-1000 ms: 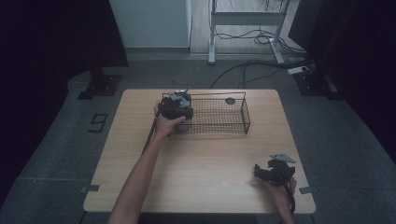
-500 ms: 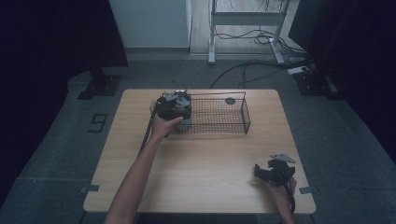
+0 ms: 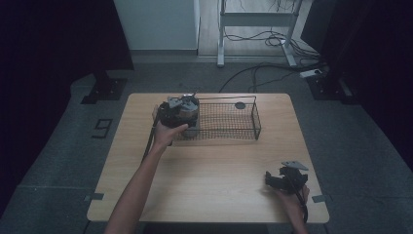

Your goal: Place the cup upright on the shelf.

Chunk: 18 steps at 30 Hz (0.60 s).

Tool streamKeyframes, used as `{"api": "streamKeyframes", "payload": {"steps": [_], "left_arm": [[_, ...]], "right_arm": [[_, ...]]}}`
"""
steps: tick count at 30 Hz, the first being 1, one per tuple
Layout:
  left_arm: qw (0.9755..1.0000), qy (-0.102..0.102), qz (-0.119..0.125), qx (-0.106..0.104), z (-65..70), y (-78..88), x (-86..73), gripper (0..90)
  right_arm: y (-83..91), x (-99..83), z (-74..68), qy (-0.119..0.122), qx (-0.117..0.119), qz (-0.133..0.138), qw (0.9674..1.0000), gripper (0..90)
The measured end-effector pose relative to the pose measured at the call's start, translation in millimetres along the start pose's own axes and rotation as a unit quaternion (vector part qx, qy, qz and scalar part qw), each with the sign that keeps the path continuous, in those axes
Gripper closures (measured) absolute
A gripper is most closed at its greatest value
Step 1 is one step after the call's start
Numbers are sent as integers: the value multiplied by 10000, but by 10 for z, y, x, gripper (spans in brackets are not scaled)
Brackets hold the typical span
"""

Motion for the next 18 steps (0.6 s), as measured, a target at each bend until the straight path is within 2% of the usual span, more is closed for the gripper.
{"api": "streamKeyframes", "payload": {"steps": [7,11,18], "left_arm": [[9998,-54,-41,-200,118,203,-123,0],[9992,-28,-21,-388,207,317,-218,0],[9988,-119,-10,-467,303,506,-421,1]], "right_arm": [[0,0,0,-1,0,1,10000,8],[0,0,0,-1,1,1,10000,8],[1,0,-1,-14,-3,-10,10000,8]]}}
Point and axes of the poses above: each handheld gripper's, and its own axes: y roughly backward along the jaws, x roughly out of its top, z roughly to its right, the point moved 10 cm from there along -y, roughly forward along the jaws, and after that the axes turned 8 degrees about -x, right-handed, at the moved point
